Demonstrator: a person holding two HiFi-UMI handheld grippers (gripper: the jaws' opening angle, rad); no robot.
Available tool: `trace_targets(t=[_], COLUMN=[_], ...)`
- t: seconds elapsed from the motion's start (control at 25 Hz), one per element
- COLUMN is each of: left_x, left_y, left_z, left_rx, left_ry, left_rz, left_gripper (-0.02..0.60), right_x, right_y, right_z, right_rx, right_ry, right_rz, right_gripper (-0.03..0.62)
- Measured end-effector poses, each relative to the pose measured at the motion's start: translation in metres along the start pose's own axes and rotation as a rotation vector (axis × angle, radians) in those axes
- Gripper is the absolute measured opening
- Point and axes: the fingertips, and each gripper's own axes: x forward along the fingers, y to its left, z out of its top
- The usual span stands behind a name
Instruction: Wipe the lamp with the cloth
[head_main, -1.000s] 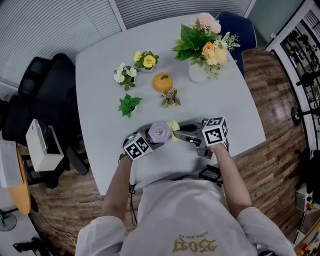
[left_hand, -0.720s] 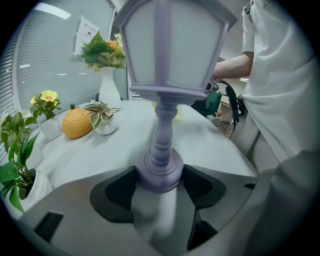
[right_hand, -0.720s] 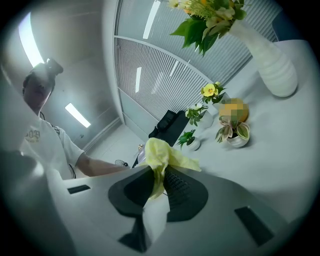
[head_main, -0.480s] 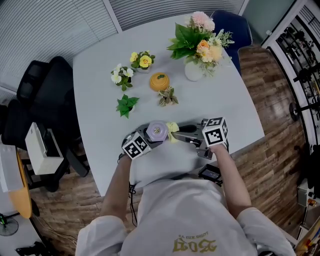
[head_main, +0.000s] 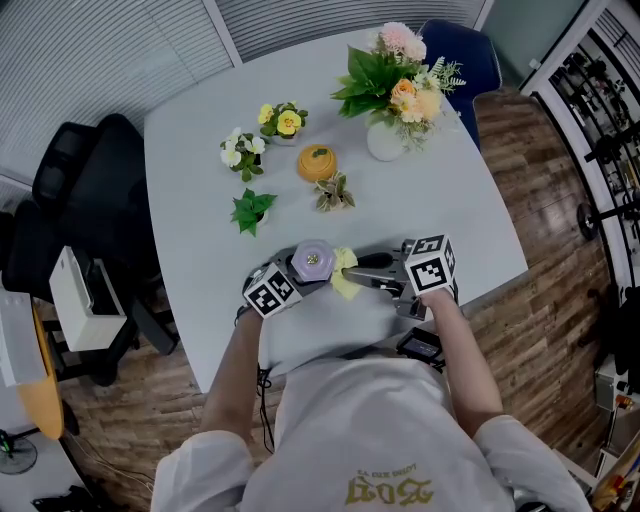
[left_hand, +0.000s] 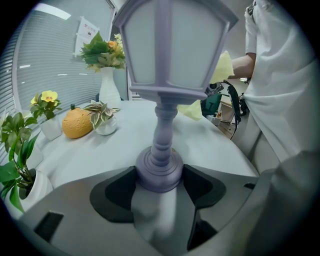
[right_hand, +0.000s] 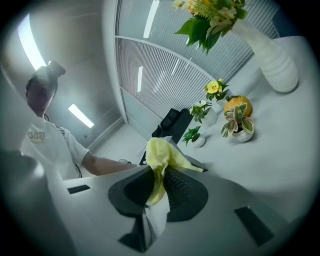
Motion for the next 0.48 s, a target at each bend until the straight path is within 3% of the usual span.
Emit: trace_targets(t=[0.48], left_x=[-0.001], left_y=[0.0], left_z=[0.002], left_rx=[0.001], left_ry=[-0.008], left_rz=[0.001], left_gripper=[0.301], right_x=[0.01], right_y=[0.015], right_z=[-0.014], right_rx=[0.005], right_ry=[0.063], right_rz=[0.072], right_gripper=[0.066])
